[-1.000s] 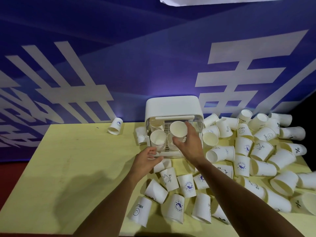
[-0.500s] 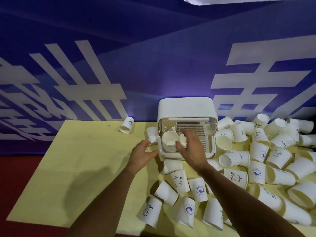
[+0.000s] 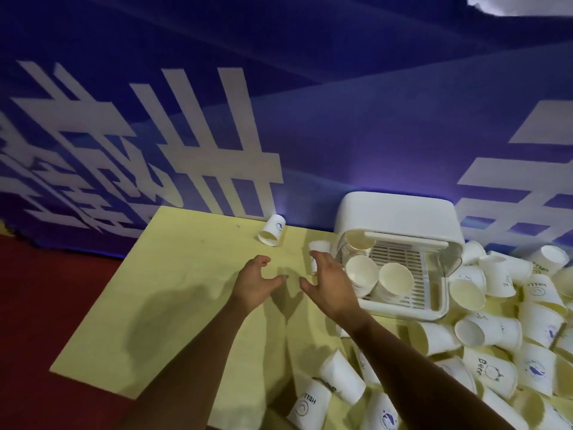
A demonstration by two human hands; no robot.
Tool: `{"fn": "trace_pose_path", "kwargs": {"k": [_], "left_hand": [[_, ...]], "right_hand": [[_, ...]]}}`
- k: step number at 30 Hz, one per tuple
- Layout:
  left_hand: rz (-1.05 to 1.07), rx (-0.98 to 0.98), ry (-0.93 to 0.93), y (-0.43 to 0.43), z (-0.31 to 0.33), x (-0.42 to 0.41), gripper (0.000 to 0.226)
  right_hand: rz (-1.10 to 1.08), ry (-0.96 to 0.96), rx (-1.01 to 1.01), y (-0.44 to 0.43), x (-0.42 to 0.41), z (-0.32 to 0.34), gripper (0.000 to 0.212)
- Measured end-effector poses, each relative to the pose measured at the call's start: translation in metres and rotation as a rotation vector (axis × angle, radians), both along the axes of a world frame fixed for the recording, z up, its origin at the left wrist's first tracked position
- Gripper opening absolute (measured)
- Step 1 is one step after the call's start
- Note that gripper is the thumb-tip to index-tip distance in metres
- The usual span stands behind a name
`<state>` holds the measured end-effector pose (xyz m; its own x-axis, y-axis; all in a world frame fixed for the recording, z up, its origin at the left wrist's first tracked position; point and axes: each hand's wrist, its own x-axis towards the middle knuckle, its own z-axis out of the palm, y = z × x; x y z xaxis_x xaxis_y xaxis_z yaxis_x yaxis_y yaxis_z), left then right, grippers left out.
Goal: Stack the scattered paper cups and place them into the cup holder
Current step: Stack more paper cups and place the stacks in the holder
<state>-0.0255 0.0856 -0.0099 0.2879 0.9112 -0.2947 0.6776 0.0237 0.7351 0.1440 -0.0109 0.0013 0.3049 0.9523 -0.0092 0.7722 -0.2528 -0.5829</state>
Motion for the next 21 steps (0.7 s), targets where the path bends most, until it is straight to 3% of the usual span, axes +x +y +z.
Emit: {"fn": "trace_pose_path", "kwargs": {"k": [14, 21], "left_hand": [[-0.022, -0.041, 0.146, 0.091, -0.044, -0.016, 0.075], [0.015, -0.064, 0.115, 0.125, -0.068, 0.014, 0.082]], "right_hand": [[0.097, -0.366, -0.304, 0.073, -0.009, -0.043, 0.076], [-0.050, -0.538, -0.225, 0.095, -0.006, -0.068, 0.042]]}}
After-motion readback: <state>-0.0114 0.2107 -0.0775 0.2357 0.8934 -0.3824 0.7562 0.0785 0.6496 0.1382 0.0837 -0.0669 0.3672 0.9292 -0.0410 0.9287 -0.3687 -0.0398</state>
